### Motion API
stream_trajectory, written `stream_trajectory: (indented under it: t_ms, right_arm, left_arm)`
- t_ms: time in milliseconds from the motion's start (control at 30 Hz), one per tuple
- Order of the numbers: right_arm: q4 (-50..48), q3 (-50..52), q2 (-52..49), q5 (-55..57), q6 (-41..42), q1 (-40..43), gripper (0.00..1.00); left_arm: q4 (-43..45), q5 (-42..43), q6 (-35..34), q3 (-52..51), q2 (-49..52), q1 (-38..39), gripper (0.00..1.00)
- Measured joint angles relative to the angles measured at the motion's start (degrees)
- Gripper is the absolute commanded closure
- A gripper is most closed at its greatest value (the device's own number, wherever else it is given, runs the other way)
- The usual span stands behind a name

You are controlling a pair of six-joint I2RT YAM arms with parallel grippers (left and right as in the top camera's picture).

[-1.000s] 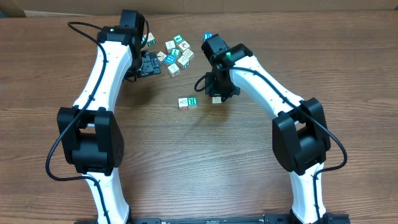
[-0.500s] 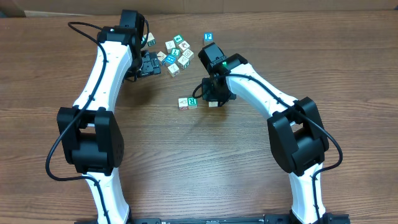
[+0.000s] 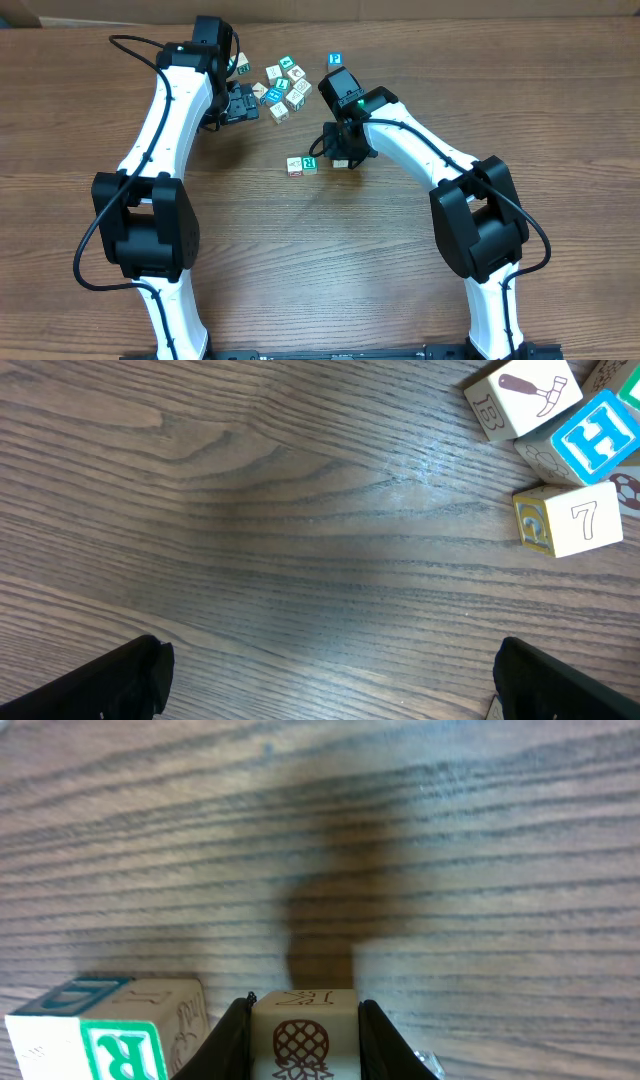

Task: Form a horizontal line
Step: 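Carry the pineapple block right of the placed blocks and lower it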

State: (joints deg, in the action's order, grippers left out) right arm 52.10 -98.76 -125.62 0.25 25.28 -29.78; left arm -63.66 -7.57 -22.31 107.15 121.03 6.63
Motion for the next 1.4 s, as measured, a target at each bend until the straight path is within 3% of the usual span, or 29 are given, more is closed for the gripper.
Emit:
stream_trajectory:
  t_ms: [767, 1400]
  right_arm:
    - [-0.26, 0.0, 0.0, -0.02, 0.02, 0.0, 0.79]
    - [0.76, 0.0, 0.0, -0.04, 0.04, 0.0, 0.71]
  left_arm:
    - [0.0, 0.0, 0.0, 0.0, 0.0, 0.0, 0.01]
    - [0.0, 0.0, 0.0, 0.0, 0.0, 0.0, 0.0]
